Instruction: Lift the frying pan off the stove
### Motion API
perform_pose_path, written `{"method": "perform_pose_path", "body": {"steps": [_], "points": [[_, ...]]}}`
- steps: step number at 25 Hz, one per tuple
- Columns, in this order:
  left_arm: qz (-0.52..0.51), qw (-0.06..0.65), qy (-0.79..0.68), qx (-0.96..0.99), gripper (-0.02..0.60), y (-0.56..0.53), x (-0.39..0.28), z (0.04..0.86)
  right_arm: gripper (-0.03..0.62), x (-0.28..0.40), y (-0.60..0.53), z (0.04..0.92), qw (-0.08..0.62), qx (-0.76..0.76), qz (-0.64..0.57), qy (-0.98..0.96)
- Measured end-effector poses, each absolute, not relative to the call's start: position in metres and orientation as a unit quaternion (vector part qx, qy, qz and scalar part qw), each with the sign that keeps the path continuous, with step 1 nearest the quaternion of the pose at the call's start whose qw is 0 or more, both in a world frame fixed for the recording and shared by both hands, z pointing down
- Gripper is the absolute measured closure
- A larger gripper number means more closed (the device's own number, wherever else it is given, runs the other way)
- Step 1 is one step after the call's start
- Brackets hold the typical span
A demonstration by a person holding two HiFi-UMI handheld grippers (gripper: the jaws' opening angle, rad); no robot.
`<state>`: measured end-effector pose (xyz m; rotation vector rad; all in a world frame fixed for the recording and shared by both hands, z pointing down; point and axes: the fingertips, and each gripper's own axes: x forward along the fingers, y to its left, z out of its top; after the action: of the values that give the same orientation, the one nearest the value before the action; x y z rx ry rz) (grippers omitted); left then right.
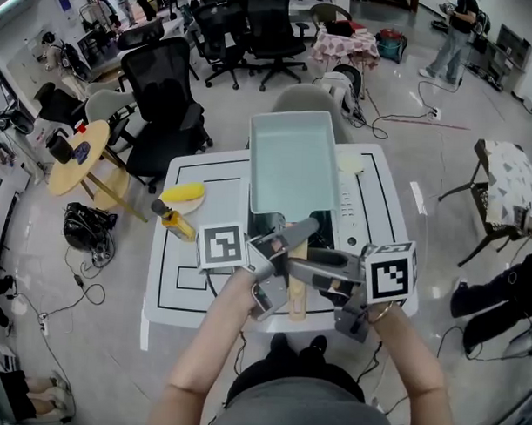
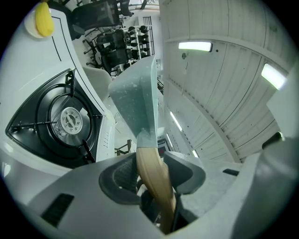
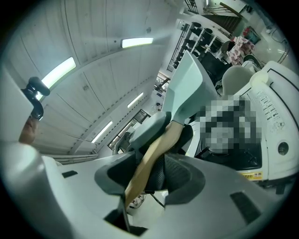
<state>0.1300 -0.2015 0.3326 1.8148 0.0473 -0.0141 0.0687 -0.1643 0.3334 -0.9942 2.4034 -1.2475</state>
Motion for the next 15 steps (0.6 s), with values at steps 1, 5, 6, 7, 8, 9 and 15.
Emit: {"method": "perform_pose_path", "body": {"steps": [1, 5, 6, 7, 8, 9, 15], "points": [[-0.007, 0.614, 0.021, 0.789, 0.423, -0.201, 0.128, 0.331, 0.404, 0.067, -0.164, 0.332, 0.129, -0.341, -0.427, 0.827], [-0.006, 0.606, 0.018, 0.795, 0.423, -0.2, 0.125, 0.323, 0.404, 0.064, -0.163, 0.324, 0.132, -0.34, -0.421, 0.831], [-0.007, 0.603, 0.017, 0.797, 0.423, -0.2, 0.125, 0.321, 0.404, 0.064, -0.163, 0.322, 0.133, -0.339, -0.419, 0.832], [-0.008, 0.601, 0.018, 0.799, 0.423, -0.2, 0.125, 0.32, 0.404, 0.064, -0.162, 0.321, 0.133, -0.339, -0.417, 0.832], [-0.009, 0.599, 0.018, 0.8, 0.423, -0.201, 0.125, 0.318, 0.404, 0.064, -0.162, 0.32, 0.132, -0.34, -0.416, 0.833], [-0.009, 0.598, 0.018, 0.801, 0.423, -0.201, 0.124, 0.317, 0.404, 0.063, -0.163, 0.319, 0.131, -0.34, -0.415, 0.834], [-0.011, 0.594, 0.018, 0.804, 0.423, -0.201, 0.121, 0.313, 0.405, 0.06, -0.163, 0.316, 0.129, -0.341, -0.408, 0.837]]}}
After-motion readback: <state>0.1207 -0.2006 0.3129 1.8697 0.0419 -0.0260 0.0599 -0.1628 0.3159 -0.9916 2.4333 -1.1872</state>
